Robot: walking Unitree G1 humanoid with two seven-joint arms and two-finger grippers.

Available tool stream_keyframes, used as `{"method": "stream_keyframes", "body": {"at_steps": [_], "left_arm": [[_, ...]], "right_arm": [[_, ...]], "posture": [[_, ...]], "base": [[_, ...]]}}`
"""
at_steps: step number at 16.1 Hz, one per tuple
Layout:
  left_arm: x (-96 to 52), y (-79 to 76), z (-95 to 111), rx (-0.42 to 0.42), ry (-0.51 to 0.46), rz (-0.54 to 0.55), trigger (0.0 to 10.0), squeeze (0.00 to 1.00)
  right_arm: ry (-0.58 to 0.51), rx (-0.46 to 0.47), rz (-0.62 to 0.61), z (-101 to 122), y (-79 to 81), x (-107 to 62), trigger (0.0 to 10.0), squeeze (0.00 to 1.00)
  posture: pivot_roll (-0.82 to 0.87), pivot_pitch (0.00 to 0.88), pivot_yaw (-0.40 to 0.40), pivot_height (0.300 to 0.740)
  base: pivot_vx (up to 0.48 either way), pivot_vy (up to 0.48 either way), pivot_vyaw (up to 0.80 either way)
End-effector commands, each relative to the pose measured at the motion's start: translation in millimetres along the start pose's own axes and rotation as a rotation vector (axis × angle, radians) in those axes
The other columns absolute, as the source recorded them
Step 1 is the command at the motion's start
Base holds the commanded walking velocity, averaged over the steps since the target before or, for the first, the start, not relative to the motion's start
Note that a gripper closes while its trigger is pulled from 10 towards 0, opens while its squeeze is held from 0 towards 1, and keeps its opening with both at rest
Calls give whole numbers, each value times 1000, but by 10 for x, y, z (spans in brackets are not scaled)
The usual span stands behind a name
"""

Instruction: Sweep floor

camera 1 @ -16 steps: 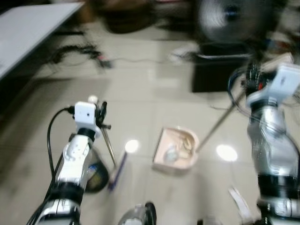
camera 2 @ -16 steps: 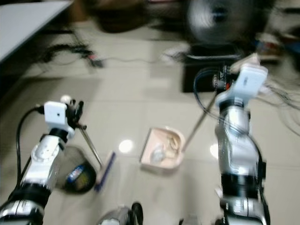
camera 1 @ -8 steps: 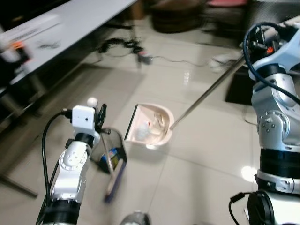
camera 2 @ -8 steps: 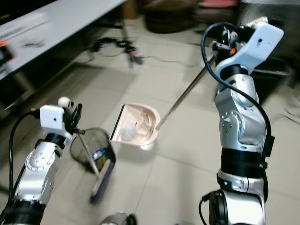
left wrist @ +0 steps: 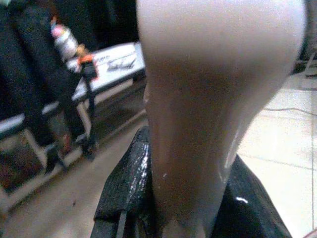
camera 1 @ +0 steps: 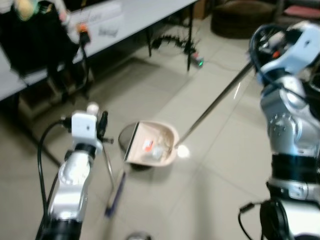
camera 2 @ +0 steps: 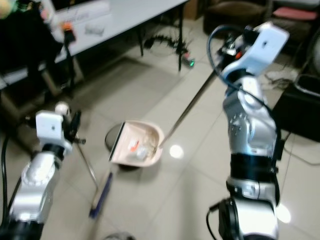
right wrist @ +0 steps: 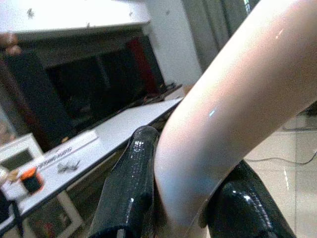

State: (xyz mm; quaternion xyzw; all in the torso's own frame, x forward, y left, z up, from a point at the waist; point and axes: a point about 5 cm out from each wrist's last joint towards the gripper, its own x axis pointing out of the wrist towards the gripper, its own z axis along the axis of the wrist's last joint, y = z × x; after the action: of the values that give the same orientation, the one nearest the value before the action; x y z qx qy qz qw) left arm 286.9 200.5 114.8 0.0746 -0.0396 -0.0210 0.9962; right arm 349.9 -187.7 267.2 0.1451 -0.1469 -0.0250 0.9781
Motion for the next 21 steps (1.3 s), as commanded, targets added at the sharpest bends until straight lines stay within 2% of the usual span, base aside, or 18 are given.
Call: {"method": "stream_keyframes", "body": {"at_steps": [1,2,4,14,21], "left_arm": [[48,52,119,20,-41,16,10000,0],[66,68,114,8,-32,35,10000,0],[96,108,106,4,-30,66,10000,0],[122,65,98,16,-42,63,10000,0],[136,37,119,20,-48,63,10000,0]], "right_arm": [[-68,10,36,151,104,30,10000,0],[-73,-53,72,128,150,21,10000,0],[-90,-91,113,101,207,16,10000,0],[-134,-164,158,47,276,60,10000,0],[-149,-157,163,36,289,58,10000,0]], "posture": [[-3,0,80,740],[-3,0,80,740],[4,0,67,740],[9,0,64,740],[0,0,73,740]], "base": [[319,0,0],[330,0,0],[332,0,0],[338,0,0],[342,0,0]]}}
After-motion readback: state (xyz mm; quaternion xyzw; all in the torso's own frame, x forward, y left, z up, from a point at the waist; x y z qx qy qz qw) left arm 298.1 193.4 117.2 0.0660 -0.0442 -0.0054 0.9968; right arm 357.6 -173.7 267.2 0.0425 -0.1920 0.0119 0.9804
